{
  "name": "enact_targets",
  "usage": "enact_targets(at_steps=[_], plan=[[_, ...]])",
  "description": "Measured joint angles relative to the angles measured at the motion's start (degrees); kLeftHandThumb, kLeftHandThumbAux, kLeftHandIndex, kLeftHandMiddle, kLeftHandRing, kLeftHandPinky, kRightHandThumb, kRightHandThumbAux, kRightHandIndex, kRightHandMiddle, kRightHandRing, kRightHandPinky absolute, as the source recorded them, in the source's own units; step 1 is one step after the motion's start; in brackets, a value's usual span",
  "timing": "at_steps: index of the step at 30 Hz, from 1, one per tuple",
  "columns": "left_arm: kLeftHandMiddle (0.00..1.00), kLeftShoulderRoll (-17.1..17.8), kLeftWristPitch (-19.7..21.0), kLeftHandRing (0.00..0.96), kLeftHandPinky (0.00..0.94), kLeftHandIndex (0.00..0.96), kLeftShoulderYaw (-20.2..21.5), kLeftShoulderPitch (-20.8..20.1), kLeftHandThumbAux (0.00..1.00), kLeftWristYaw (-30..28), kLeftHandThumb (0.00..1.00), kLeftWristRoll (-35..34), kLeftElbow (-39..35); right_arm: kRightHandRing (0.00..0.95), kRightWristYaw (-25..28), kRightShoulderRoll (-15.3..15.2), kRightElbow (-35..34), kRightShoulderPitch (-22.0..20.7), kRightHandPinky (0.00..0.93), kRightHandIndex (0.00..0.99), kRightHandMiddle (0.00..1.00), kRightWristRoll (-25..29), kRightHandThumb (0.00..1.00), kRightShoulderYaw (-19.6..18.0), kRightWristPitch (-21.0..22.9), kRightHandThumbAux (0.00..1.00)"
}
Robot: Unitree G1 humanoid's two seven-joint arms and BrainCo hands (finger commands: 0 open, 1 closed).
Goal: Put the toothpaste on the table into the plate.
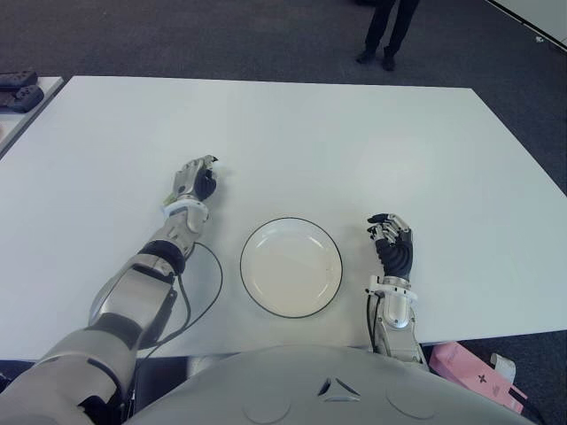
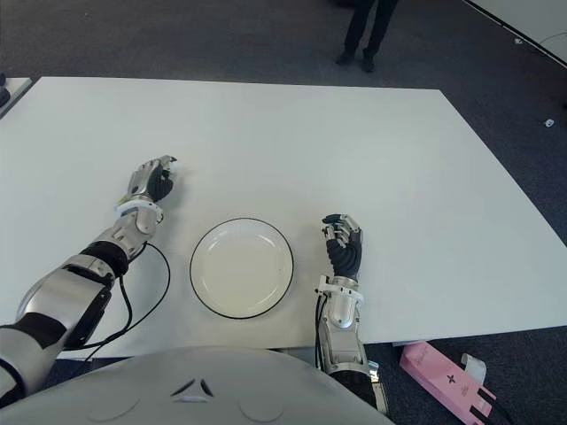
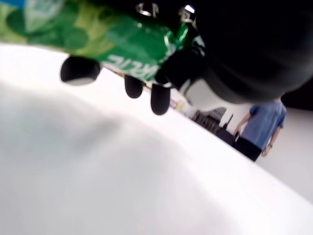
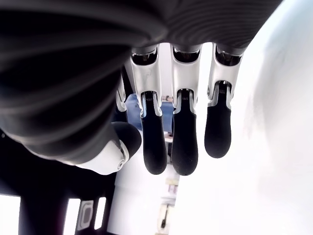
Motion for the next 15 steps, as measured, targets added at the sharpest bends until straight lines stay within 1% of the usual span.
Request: enact_targets(at_steps=[3, 9, 15], plan=[[0.556, 0.4, -0.6, 0.873, 0.892, 0.408, 1.3, 2.2, 0.665, 0.2, 0.849, -0.6, -4.5, 0.529, 0.1, -0.2, 0.0, 0.0, 0.537, 0.431, 0.499, 0.0, 0.71, 0.0, 0.0, 0.729], [0.557, 0.8, -1.1, 0.874, 0.896, 0.409, 2.4, 6.5, 0.665, 0.3, 0.849, -1.2, -13.7, 0.527, 0.1, -0.3, 0.1, -0.2, 0.531, 0.431, 0.494, 0.0, 0.71, 0.0, 0.0, 0.729], [0.555, 0.7, -0.3, 0.878, 0.899, 0.405, 2.8, 10.2, 0.667, -0.3, 0.848, -0.5, -26.4, 0.525, 0.2, -0.4, 0.1, -0.4, 0.532, 0.43, 0.496, 0.1, 0.708, 0.1, 0.0, 0.73]])
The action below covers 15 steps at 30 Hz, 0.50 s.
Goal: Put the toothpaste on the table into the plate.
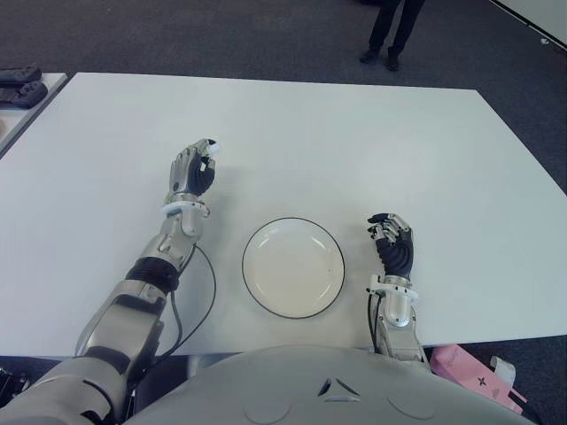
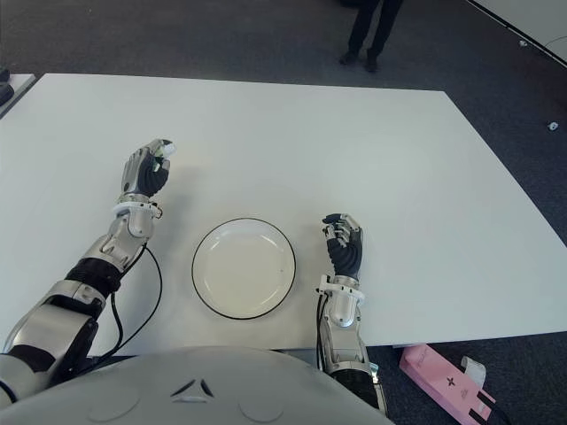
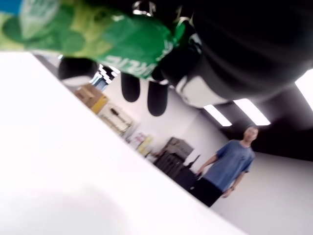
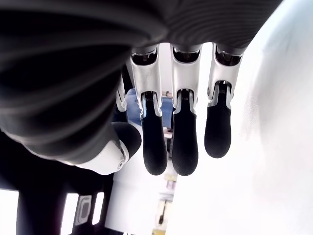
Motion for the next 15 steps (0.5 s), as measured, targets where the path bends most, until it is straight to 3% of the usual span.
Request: enact_targets(at_steps=[9, 15], plan=[[0.555, 0.6, 0.1, 0.89, 0.892, 0.402, -0.2, 6.1, 0.668, -7.6, 0.847, 1.1, -20.7, 0.528, 0.0, 0.0, 0.6, -0.4, 0.54, 0.43, 0.492, -0.1, 0.706, 0.3, -0.6, 0.73], [0.554, 0.9, -0.6, 0.902, 0.898, 0.406, -1.1, 8.1, 0.668, -11.5, 0.848, 1.9, -25.9, 0.532, 0.2, 0.1, 0.5, -0.3, 0.548, 0.431, 0.496, -0.1, 0.709, 0.4, -0.8, 0.729]])
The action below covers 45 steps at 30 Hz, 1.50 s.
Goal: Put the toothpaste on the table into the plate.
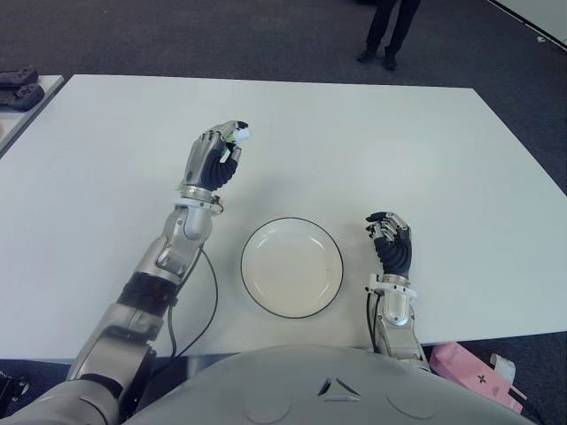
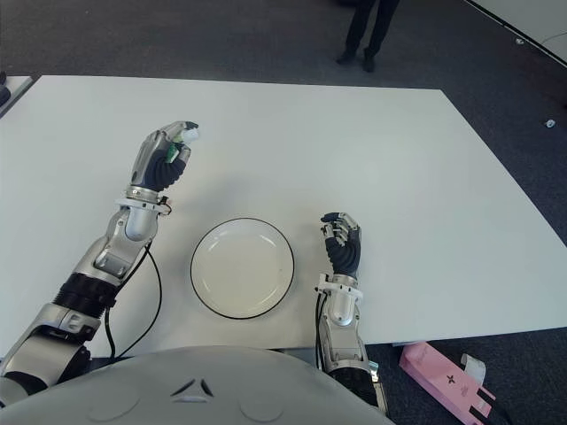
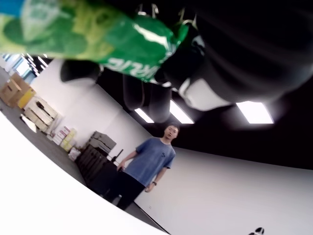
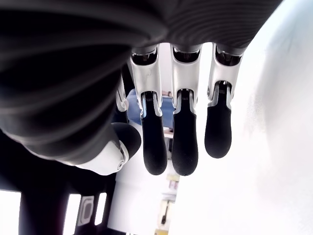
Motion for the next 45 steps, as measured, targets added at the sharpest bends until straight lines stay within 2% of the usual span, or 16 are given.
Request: enact_targets(at_steps=[15, 23, 28, 33, 39, 45], plan=[[0.545, 3.1, -12.1, 0.888, 0.88, 0.394, -3.1, 2.5, 0.671, -6.9, 0.847, 1.4, -5.1, 0.523, 0.5, 0.0, -0.5, 0.1, 0.532, 0.43, 0.491, 0.0, 0.71, 0.0, 1.0, 0.728], [0.552, 4.3, -19.0, 0.889, 0.886, 0.398, -5.5, 2.9, 0.67, -7.4, 0.849, 5.8, -6.2, 0.524, 0.7, 0.1, -0.8, 0.3, 0.536, 0.43, 0.491, 0.0, 0.709, 0.0, 1.4, 0.729], [0.555, 4.7, -21.9, 0.886, 0.887, 0.401, -7.5, 4.2, 0.668, -9.0, 0.85, 7.5, -8.3, 0.52, 0.8, 0.2, -0.9, 0.3, 0.528, 0.431, 0.494, 0.0, 0.71, 0.1, 1.5, 0.729], [0.556, 5.7, -23.3, 0.887, 0.885, 0.403, -8.7, 5.4, 0.668, -11.9, 0.85, 8.2, -9.6, 0.516, 1.1, 0.2, -1.0, 0.3, 0.524, 0.43, 0.495, 0.1, 0.71, 0.1, 1.6, 0.729], [0.56, 7.8, -23.0, 0.889, 0.887, 0.407, -11.2, 6.1, 0.666, -19.8, 0.849, 8.2, -10.7, 0.516, 1.1, 0.2, -1.0, 0.5, 0.53, 0.43, 0.494, 0.0, 0.709, 0.0, 1.6, 0.729], [0.565, 8.0, -22.6, 0.896, 0.901, 0.419, -14.1, 6.6, 0.663, -24.2, 0.849, 9.4, -10.7, 0.519, 1.1, 0.2, -1.0, 0.6, 0.535, 0.43, 0.493, 0.0, 0.708, 0.1, 1.6, 0.73]])
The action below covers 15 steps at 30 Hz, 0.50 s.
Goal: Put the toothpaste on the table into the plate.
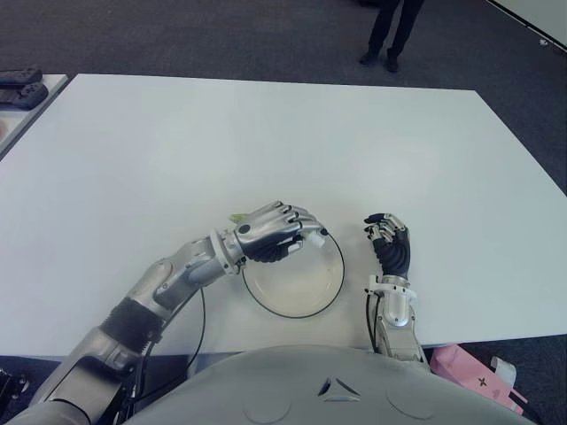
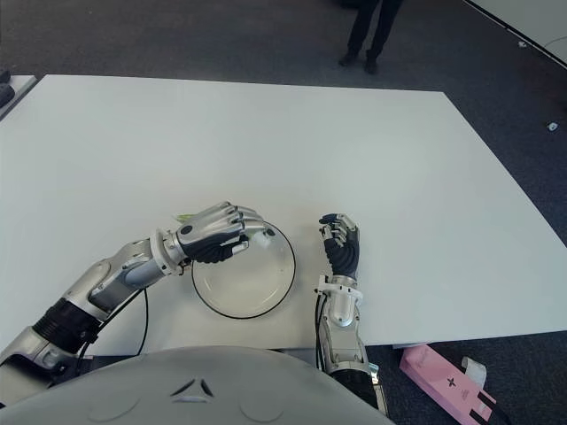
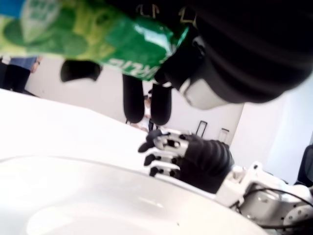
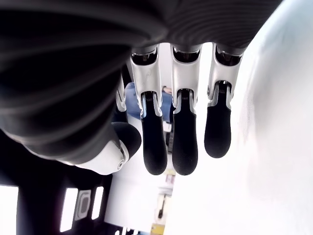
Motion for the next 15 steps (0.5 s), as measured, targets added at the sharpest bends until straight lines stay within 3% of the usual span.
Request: enact_targets(at_steps=[15], plan=[[0.563, -0.4, 0.8, 0.905, 0.904, 0.414, -3.8, 2.3, 0.665, -2.7, 0.848, 2.3, 5.1, 0.51, 0.1, 0.5, -0.2, 0.3, 0.514, 0.43, 0.499, 0.2, 0.71, -0.1, 0.0, 0.728]])
